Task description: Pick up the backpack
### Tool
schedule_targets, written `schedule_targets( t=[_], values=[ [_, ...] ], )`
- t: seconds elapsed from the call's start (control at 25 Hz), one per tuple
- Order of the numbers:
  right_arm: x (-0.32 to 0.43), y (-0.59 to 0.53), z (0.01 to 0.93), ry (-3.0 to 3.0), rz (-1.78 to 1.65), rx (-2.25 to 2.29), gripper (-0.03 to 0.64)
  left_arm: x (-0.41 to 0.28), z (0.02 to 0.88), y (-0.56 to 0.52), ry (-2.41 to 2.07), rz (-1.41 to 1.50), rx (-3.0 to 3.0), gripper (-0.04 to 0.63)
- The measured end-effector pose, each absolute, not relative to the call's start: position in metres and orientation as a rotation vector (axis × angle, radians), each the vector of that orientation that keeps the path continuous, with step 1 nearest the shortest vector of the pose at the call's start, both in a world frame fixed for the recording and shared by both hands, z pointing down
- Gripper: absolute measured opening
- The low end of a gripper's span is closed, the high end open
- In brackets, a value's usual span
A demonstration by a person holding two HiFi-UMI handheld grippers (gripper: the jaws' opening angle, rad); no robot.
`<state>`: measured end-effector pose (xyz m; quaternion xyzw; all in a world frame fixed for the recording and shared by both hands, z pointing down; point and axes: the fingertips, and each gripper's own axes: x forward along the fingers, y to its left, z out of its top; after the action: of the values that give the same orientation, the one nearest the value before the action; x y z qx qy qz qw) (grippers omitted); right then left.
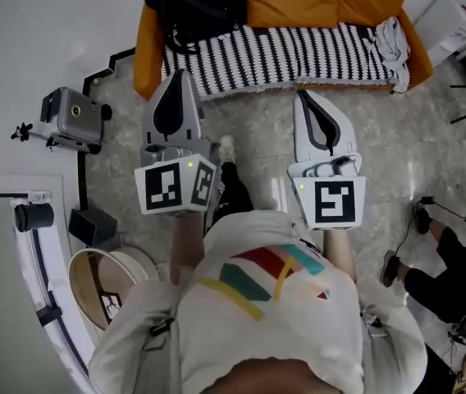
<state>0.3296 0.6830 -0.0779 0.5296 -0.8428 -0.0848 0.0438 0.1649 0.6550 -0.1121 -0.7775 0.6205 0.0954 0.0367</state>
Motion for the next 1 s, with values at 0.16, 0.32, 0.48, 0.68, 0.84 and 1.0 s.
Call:
schedule_targets(
  t=[0.16,0.32,0.48,0.68,0.84,1.0],
  values=[
    [0.321,0.638,-0.071,-2.535,-0.233,1.628,0.003,0.156,-0.103,0.605,1.896,0.278,-2.430,0.012],
    [0.292,0.593,-0.059,-2.510,-0.204,1.582,0.005,0.136,-0.088,0.551,1.912,0.264,-2.488,0.012],
    [0.268,0.543,-0.062,-2.492,-0.176,1.566,0.004,0.115,-0.093,0.497,1.905,0.261,-2.510,0.012],
    [0.231,0.471,-0.070,-2.499,-0.165,1.570,0.005,0.086,-0.097,0.431,1.875,0.265,-2.554,0.012],
    [0.197,0.421,-0.078,-2.507,-0.195,1.583,0.005,0.065,-0.097,0.383,1.845,0.290,-2.609,0.012],
    [0.177,0.377,-0.078,-2.490,-0.199,1.591,0.003,0.054,-0.103,0.339,1.792,0.286,-2.619,0.012]
  ],
)
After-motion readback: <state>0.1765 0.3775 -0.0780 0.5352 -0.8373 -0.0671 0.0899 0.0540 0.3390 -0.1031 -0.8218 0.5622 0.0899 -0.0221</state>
